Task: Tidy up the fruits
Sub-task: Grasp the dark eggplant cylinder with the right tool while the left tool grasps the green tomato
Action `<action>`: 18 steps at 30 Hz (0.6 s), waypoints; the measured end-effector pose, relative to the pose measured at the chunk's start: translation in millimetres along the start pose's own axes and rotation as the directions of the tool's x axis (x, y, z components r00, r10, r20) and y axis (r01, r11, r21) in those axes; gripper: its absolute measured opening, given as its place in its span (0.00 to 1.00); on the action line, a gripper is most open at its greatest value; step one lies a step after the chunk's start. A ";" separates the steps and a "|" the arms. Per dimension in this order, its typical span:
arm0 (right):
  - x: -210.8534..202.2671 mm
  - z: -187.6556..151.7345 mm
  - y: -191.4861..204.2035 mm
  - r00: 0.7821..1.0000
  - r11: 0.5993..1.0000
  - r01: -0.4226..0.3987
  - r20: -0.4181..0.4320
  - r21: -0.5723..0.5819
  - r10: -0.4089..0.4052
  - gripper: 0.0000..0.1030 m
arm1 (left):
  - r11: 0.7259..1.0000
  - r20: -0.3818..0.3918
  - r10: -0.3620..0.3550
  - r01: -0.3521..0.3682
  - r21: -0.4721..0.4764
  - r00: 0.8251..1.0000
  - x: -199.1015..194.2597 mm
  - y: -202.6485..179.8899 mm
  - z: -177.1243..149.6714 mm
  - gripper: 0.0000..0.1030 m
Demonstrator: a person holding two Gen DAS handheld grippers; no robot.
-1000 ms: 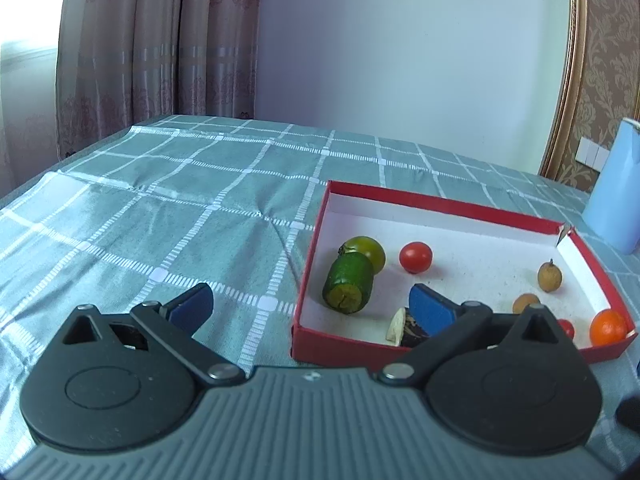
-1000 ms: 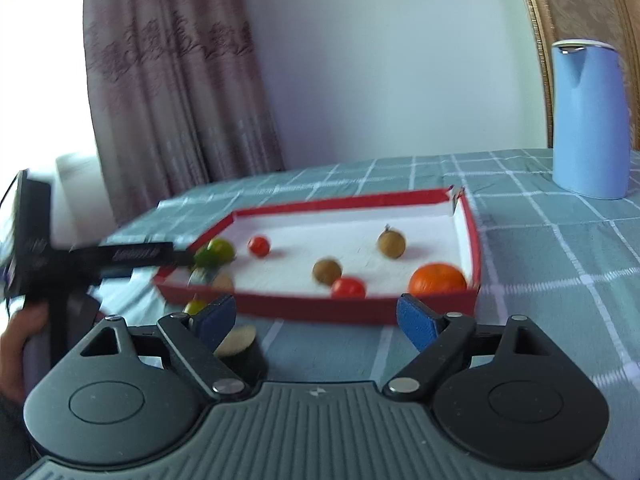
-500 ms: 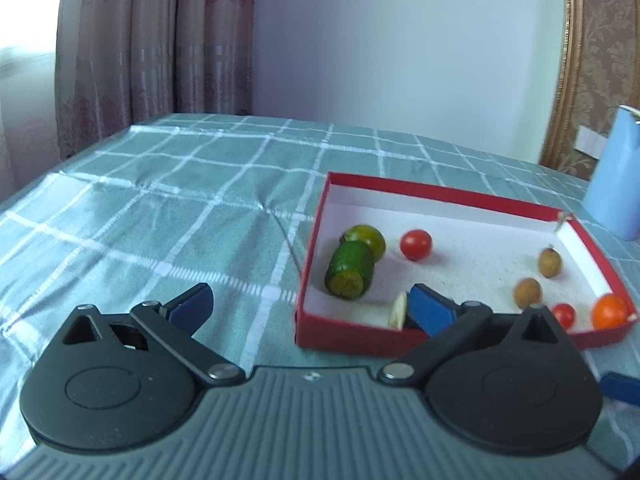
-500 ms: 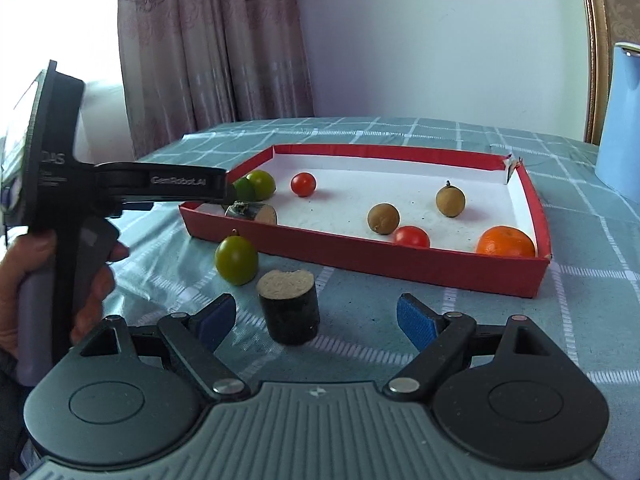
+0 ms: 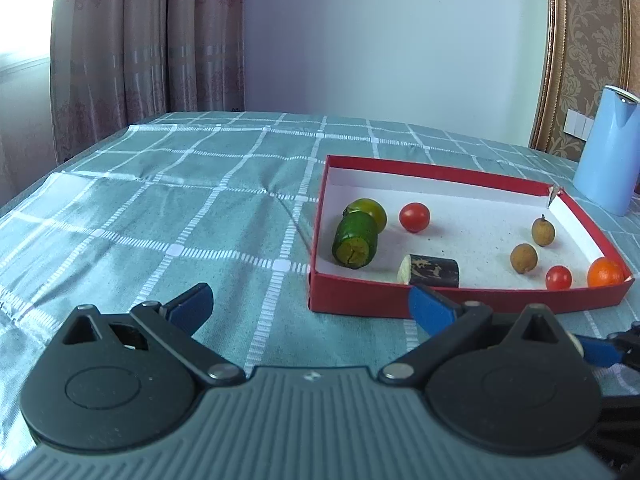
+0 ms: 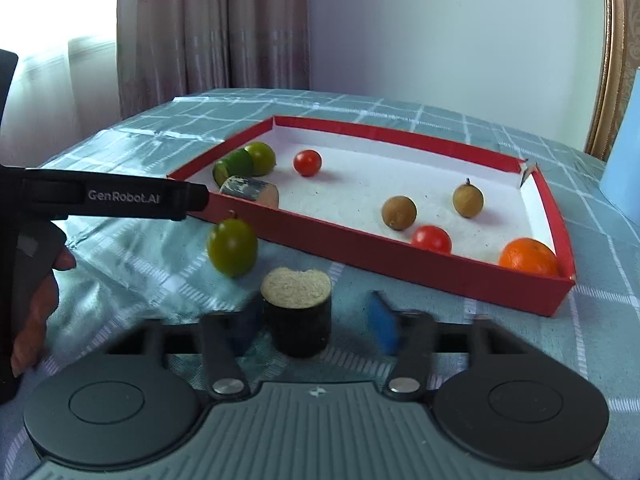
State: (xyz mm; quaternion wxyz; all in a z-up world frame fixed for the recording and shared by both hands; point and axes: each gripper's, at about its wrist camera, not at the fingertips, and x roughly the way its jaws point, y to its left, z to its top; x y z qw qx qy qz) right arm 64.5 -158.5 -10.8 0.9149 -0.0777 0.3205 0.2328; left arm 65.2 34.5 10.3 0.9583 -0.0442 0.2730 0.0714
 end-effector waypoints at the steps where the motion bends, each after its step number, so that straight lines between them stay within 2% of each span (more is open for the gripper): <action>1: -0.9 -0.4 -1.3 1.000 1.000 -0.001 0.002 0.004 0.001 0.33 | 1.000 -0.001 -0.001 0.001 0.002 1.000 0.1 -0.2 -0.1 1.00; 5: -9.1 -4.4 -12.2 1.000 0.999 0.016 0.004 0.038 -0.016 0.32 | 0.999 -0.003 -0.031 0.031 0.012 1.000 -1.8 -1.2 -1.1 1.00; 9: -20.4 -12.5 -32.1 0.996 0.995 0.090 0.006 0.053 -0.091 0.32 | 0.989 -0.017 -0.142 0.142 0.041 0.990 -6.7 -5.3 -4.1 1.00; 11: -23.9 -15.3 -46.2 0.996 0.993 0.085 0.005 0.086 -0.086 0.32 | 0.982 -0.021 -0.183 0.184 0.051 0.983 -9.3 -8.6 -5.4 1.00; 14: -25.8 -17.5 -58.8 0.997 0.988 0.072 0.008 0.134 -0.074 0.31 | 0.976 -0.028 -0.210 0.211 0.056 0.977 -13.6 -15.0 -7.8 1.00; 18: -25.1 -17.7 -54.6 0.996 0.990 0.093 0.007 0.105 -0.094 0.31 | 0.971 -0.016 -0.237 0.238 0.035 0.971 -20.8 -18.4 -10.5 1.00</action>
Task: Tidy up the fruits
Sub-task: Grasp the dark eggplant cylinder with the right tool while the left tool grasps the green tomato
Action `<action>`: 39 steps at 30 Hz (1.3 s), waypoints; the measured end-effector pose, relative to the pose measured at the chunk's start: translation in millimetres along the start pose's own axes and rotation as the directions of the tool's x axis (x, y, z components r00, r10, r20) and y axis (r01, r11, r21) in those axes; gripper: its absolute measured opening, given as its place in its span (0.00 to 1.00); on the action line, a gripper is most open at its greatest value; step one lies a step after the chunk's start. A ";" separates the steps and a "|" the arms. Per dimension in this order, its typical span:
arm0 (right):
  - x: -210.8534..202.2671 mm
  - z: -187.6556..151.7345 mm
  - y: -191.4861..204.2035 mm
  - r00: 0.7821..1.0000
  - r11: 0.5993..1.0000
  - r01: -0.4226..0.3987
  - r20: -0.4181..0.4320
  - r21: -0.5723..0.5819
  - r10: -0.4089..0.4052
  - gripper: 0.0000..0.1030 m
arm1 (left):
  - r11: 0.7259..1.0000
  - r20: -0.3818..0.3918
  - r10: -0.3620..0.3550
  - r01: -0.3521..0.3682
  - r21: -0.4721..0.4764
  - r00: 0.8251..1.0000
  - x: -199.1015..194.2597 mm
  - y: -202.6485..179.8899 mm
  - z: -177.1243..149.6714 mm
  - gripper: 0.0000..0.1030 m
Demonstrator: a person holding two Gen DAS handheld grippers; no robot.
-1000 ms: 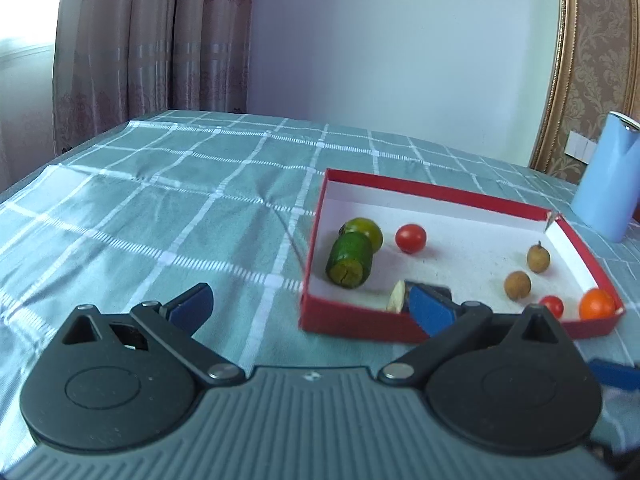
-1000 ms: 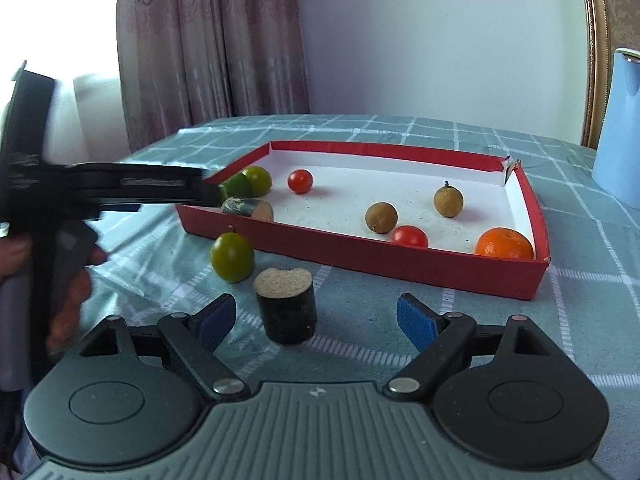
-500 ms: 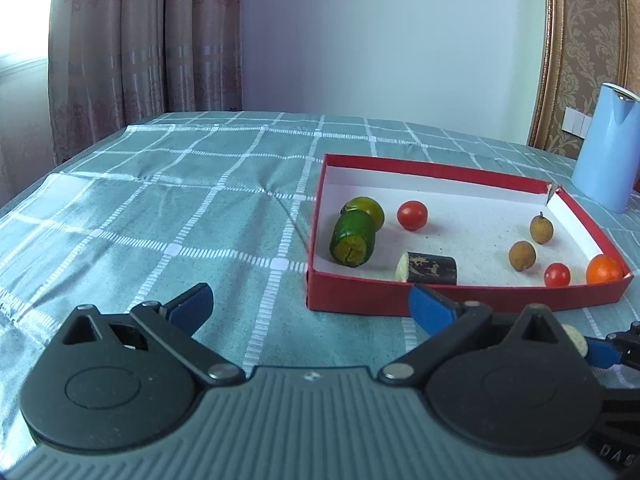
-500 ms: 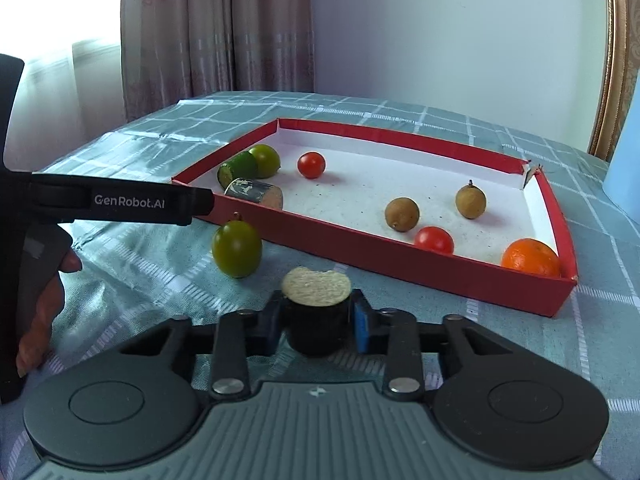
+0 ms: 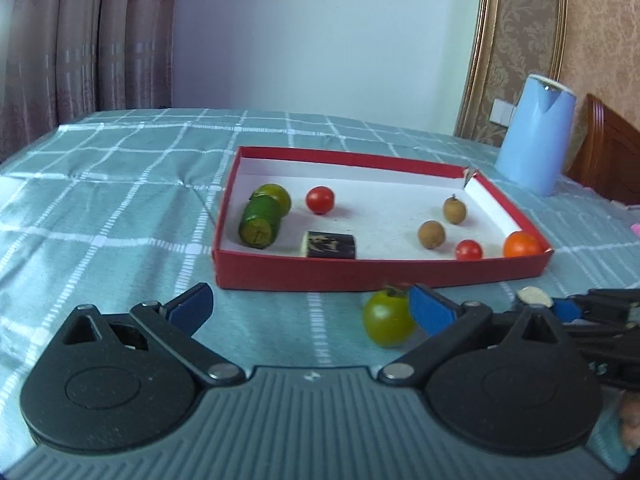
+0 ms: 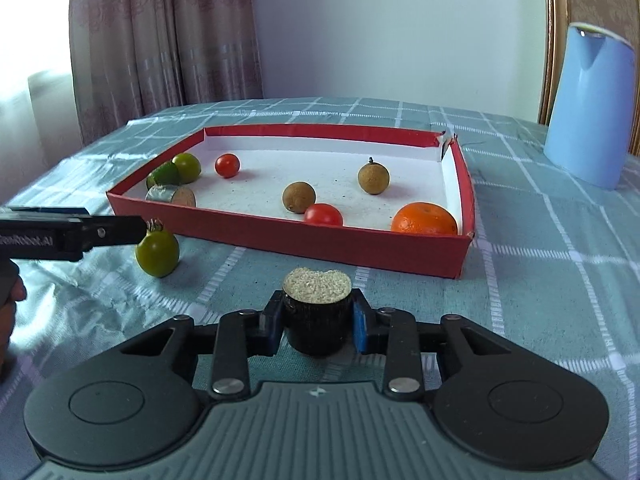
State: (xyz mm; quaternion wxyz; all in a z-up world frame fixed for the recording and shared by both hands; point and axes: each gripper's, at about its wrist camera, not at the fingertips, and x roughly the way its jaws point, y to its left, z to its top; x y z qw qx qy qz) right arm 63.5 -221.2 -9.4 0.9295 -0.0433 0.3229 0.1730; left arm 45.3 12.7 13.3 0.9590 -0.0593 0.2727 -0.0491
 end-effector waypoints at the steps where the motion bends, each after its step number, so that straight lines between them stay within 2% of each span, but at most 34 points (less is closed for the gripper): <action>1: -0.1 0.0 0.2 1.000 1.000 0.000 0.000 0.000 0.000 0.31 | 1.000 -0.003 -0.008 0.008 -0.006 1.000 0.4 -1.3 0.5 1.00; 5: -0.3 -0.1 0.6 1.000 1.000 -0.006 0.001 0.008 0.006 0.31 | 1.000 -0.013 -0.011 0.012 0.019 1.000 3.3 -11.8 1.3 1.00; 8: -0.8 -0.6 0.3 1.000 1.000 -0.002 0.001 0.002 0.002 0.32 | 0.998 -0.014 0.035 -0.034 0.058 0.999 7.2 -20.9 2.0 1.00; 10: -0.9 -0.8 1.6 1.000 1.000 0.004 0.001 -0.007 -0.004 0.31 | 0.997 -0.018 0.066 -0.065 0.051 0.998 12.1 -22.7 3.9 1.00; 13: -0.6 -0.9 1.7 1.000 1.000 0.004 0.001 -0.007 -0.004 0.31 | 0.996 -0.047 0.075 -0.073 0.041 0.996 21.6 -22.6 4.1 1.00; 15: -0.4 -0.9 2.1 1.000 1.000 0.004 0.001 -0.007 -0.004 0.31 | 0.996 -0.067 0.078 -0.074 0.059 0.995 25.3 -23.6 1.6 0.96; 17: -0.5 -1.0 1.8 1.000 1.000 0.006 0.001 -0.009 -0.006 0.32 | 0.995 -0.076 0.063 -0.057 0.077 0.995 26.1 -25.0 -0.4 0.84; 20: -0.5 -1.2 2.3 1.000 1.000 0.005 0.001 -0.009 -0.005 0.32 | 0.994 -0.088 0.075 -0.068 0.086 0.993 29.3 -26.3 -1.9 0.79; 24: -0.5 -1.3 2.2 1.000 1.000 0.006 0.001 -0.009 -0.006 0.32 | 0.993 -0.088 0.076 -0.068 0.092 0.993 29.6 -26.9 -3.1 0.64; 26: -0.5 -1.2 2.4 1.000 1.000 0.006 0.001 -0.010 -0.006 0.32 | 0.993 -0.080 0.061 -0.052 0.109 0.995 28.1 -30.1 -3.8 0.45; 29: -0.7 -0.9 2.6 1.000 1.000 0.006 0.001 -0.009 -0.006 0.32 | 0.988 -0.076 0.073 -0.061 0.142 0.994 28.1 -35.8 -5.1 0.34; 31: -0.9 -0.9 2.4 1.000 1.000 0.005 0.001 -0.009 -0.005 0.32 | 0.988 -0.076 0.057 -0.046 0.147 0.995 27.5 -37.0 -5.2 0.29; 39: -2.4 -0.3 -1.4 1.000 1.000 -0.020 0.010 0.016 0.020 0.31 | 0.988 -0.075 0.059 -0.048 0.149 0.995 27.5 -37.0 -5.6 0.29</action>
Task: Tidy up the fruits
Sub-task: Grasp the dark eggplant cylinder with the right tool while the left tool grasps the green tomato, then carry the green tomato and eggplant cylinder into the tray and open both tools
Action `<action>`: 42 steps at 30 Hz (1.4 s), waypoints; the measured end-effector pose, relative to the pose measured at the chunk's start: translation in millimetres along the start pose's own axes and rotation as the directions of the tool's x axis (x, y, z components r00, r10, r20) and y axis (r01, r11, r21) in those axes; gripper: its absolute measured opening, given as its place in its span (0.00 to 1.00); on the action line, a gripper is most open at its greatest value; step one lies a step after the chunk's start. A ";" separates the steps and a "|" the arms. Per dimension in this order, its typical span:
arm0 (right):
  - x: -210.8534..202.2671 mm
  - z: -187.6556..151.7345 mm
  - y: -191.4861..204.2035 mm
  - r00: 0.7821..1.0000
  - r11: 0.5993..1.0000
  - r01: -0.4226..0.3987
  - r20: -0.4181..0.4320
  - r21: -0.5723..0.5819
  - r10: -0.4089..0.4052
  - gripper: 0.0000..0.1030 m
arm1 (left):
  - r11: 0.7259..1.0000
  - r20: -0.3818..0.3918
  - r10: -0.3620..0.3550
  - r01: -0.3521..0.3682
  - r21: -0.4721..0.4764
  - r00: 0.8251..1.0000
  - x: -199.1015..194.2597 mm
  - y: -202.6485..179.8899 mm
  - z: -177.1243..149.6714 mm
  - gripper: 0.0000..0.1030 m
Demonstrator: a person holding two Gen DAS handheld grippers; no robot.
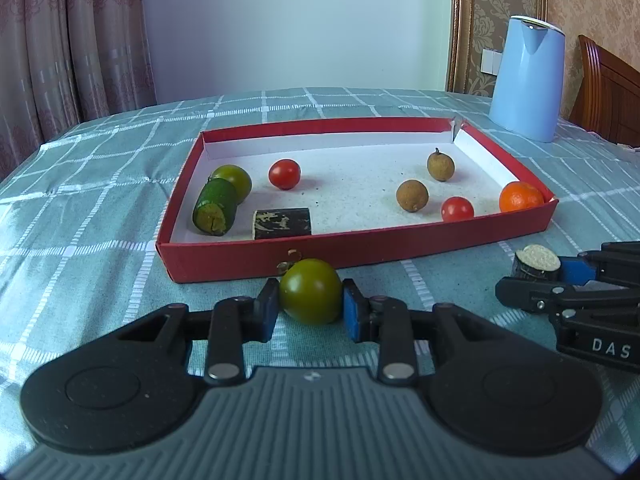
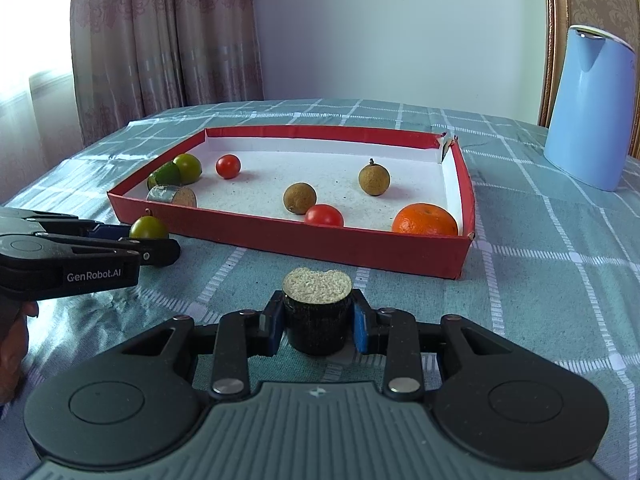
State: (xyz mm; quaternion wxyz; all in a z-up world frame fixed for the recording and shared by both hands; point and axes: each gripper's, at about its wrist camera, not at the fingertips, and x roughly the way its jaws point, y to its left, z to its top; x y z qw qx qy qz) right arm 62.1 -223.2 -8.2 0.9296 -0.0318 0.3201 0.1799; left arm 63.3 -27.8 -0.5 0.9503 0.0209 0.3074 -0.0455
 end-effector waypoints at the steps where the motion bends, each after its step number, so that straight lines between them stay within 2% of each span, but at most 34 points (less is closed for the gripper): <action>1: -0.1 0.0 0.0 1.000 1.000 -0.001 0.001 0.000 0.001 0.31 | 1.000 0.000 0.006 -0.006 0.000 1.000 -0.4 -0.3 0.0 0.29; 6: -4.7 -0.5 -2.4 1.000 1.000 -0.017 0.018 0.011 0.017 0.31 | 1.000 0.016 0.003 -0.003 -0.013 1.000 -8.5 1.9 0.0 0.29; 14: -8.0 -0.6 -1.4 0.999 1.000 -0.025 0.034 0.006 0.025 0.31 | 1.000 0.052 0.000 -0.001 0.028 0.999 -18.4 -9.5 6.2 0.29; 24: -18.8 10.0 3.5 0.995 0.999 0.000 0.102 -0.032 0.003 0.31 | 1.000 0.081 -0.008 0.006 0.026 0.997 -16.7 -15.6 31.6 0.29; 29: -12.2 33.5 2.6 0.992 0.998 0.034 0.124 -0.054 -0.027 0.31 | 1.000 0.082 0.020 -0.020 -0.001 0.996 1.7 -15.3 50.9 0.29; 33: 8.4 53.8 -0.6 0.990 0.996 0.071 0.123 -0.053 -0.064 0.31 | 0.999 0.051 0.048 -0.047 -0.027 0.998 25.0 -12.4 62.6 0.29; 42: 45.5 77.3 5.0 0.992 0.992 0.092 0.090 -0.085 -0.085 0.31 | 0.995 -0.006 0.091 -0.091 -0.042 0.996 60.1 -4.9 69.8 0.29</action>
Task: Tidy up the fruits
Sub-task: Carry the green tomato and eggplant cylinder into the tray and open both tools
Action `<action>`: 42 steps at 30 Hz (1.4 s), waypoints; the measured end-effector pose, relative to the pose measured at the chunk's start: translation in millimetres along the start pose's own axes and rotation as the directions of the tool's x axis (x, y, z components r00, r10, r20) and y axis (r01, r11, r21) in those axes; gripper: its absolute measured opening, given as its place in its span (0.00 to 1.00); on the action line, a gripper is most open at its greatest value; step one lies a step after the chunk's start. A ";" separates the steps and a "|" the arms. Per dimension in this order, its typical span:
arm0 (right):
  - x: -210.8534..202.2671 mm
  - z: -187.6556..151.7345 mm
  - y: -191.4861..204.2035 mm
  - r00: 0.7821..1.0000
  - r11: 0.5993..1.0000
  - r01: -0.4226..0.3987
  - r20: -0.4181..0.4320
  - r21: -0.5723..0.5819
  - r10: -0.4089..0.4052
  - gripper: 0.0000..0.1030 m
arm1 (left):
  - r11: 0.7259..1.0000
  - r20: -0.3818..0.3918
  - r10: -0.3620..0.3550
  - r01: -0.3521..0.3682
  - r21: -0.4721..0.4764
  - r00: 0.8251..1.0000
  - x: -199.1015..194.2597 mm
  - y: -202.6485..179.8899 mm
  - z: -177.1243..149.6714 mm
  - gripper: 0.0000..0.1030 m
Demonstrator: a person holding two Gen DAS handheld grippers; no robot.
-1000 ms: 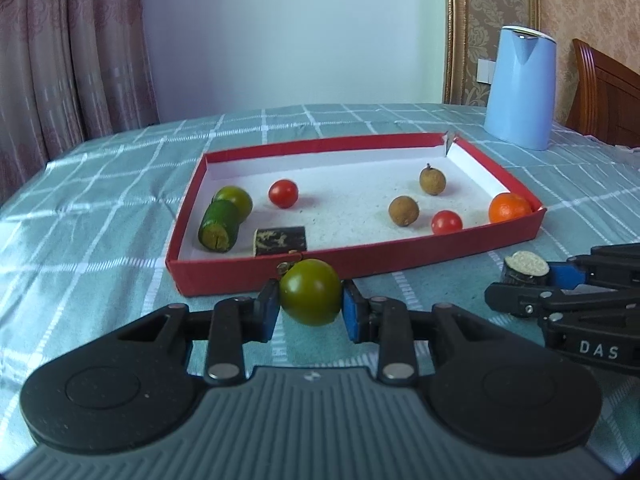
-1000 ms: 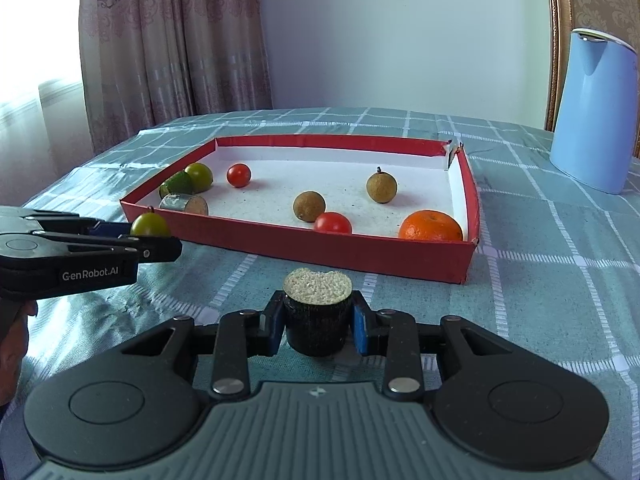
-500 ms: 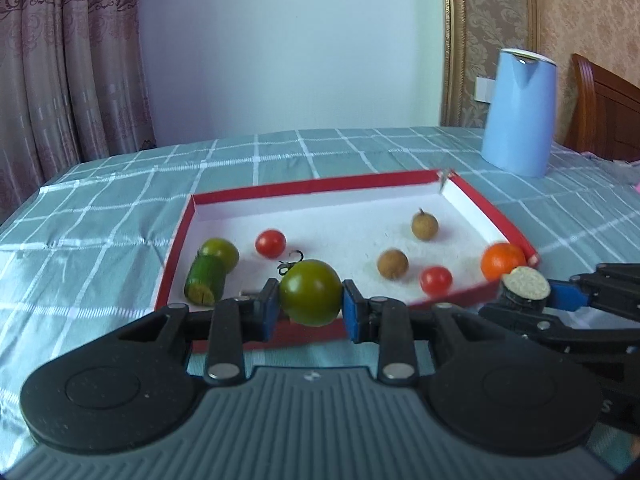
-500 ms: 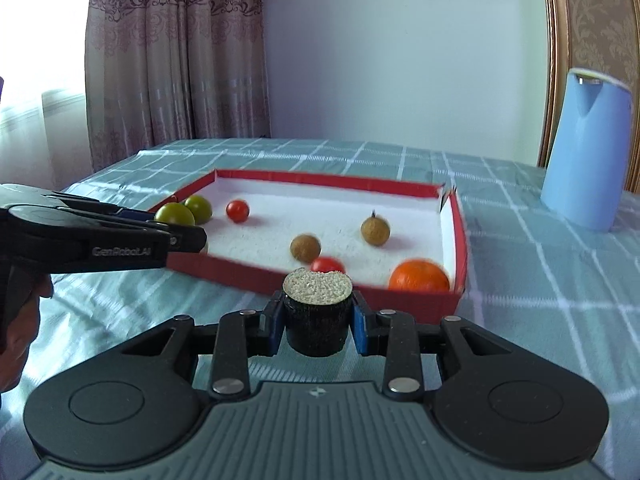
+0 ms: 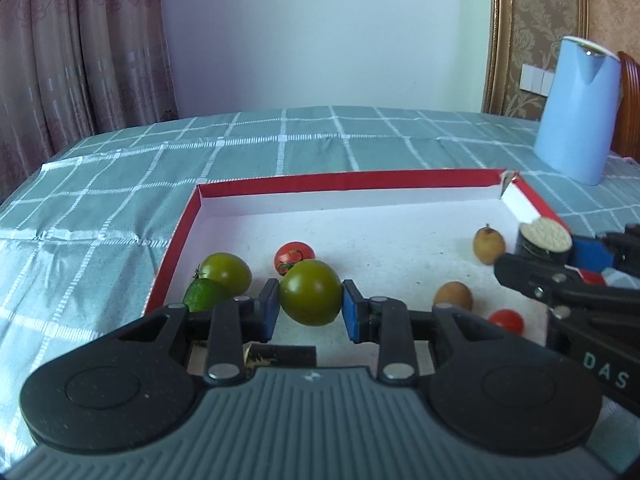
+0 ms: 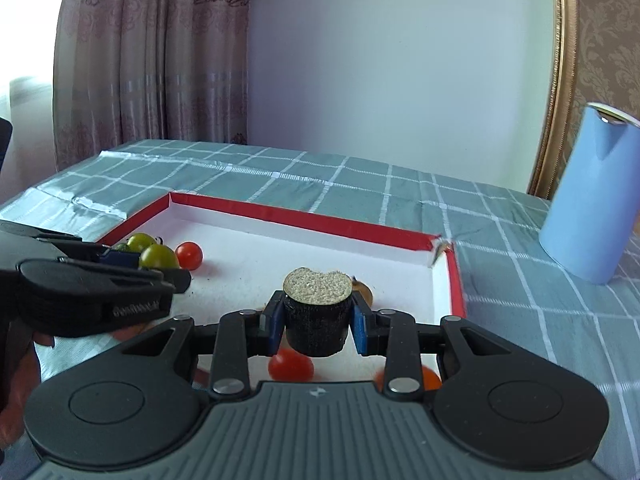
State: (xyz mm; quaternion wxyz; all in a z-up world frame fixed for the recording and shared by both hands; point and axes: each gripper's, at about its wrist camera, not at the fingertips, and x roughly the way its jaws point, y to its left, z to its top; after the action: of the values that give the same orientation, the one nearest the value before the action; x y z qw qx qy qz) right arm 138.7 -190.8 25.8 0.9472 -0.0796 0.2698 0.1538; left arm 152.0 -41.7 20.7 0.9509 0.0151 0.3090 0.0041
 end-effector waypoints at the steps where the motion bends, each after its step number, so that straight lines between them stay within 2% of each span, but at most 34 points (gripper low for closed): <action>1: 4.9 2.8 2.1 1.000 1.000 -0.004 -0.008 -0.003 0.004 0.31 | 1.000 -0.003 0.005 -0.005 0.003 1.000 2.4 -0.1 0.4 0.29; 13: 53.9 15.5 15.9 0.995 1.000 0.010 -0.098 -0.022 -0.012 0.31 | 0.999 -0.044 0.032 -0.033 -0.004 0.999 21.7 2.4 3.1 0.29; 21: 74.9 16.3 13.7 0.988 1.000 0.006 -0.154 0.001 -0.005 0.31 | 0.999 -0.041 0.038 -0.039 -0.011 0.998 25.3 5.5 4.8 0.31; 30: 76.8 17.5 12.6 0.988 1.000 0.005 -0.156 0.009 -0.003 0.32 | 0.998 -0.035 0.052 -0.052 -0.022 0.998 25.7 8.1 3.9 0.43; 34: 76.6 18.0 7.2 0.987 0.999 -0.004 -0.161 0.033 0.009 0.32 | 0.998 -0.037 0.055 -0.056 -0.037 0.998 25.6 11.6 3.2 0.56; 41: 73.8 15.1 4.1 0.987 0.999 -0.011 -0.157 0.053 0.019 0.33 | 0.998 -0.041 0.049 -0.050 -0.037 0.998 24.6 11.6 2.2 0.59; 42: 73.7 14.8 3.8 0.988 0.998 -0.005 -0.155 0.055 0.013 0.36 | 0.998 -0.043 0.048 -0.049 -0.039 0.998 24.8 12.0 2.3 0.59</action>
State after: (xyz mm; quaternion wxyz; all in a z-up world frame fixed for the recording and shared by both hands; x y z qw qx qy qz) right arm 204.0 -165.5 -1.5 0.9245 -0.0645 0.3470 0.1440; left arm 173.4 -29.4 8.4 0.9440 0.0032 0.3283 0.0337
